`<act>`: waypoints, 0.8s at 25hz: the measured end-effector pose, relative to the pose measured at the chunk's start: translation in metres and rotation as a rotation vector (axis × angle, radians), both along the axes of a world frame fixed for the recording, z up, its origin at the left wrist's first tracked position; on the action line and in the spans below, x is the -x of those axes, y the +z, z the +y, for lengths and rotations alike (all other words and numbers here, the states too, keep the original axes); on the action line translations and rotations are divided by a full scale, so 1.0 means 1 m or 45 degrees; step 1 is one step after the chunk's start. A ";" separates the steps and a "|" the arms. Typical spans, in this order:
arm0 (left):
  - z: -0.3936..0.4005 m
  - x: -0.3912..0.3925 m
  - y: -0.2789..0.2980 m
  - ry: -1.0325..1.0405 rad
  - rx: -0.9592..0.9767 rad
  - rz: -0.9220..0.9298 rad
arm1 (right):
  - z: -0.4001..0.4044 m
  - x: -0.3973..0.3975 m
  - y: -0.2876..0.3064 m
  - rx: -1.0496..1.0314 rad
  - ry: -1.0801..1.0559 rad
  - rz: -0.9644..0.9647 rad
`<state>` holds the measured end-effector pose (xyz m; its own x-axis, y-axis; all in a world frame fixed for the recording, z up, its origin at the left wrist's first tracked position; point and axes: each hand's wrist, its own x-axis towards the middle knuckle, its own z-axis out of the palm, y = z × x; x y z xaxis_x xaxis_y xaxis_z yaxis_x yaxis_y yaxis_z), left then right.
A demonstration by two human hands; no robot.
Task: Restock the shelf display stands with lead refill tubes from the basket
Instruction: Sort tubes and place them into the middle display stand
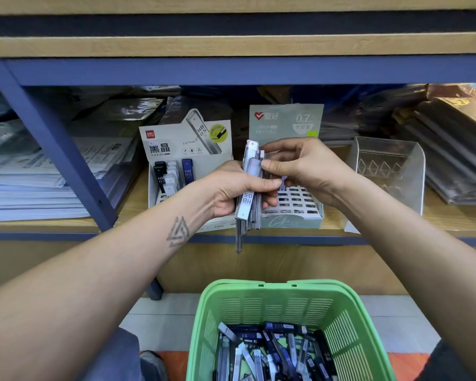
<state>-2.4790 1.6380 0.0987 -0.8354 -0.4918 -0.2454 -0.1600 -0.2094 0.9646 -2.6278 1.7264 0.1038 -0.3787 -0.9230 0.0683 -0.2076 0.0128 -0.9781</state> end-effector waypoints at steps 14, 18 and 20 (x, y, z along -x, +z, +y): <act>0.002 0.002 0.002 0.063 -0.036 -0.058 | 0.015 0.018 -0.002 0.001 -0.043 -0.248; 0.008 0.006 0.004 0.074 -0.044 -0.070 | 0.016 0.016 -0.003 0.005 -0.070 -0.215; 0.008 0.007 0.004 0.067 -0.106 -0.072 | 0.017 0.019 0.000 0.034 -0.103 -0.223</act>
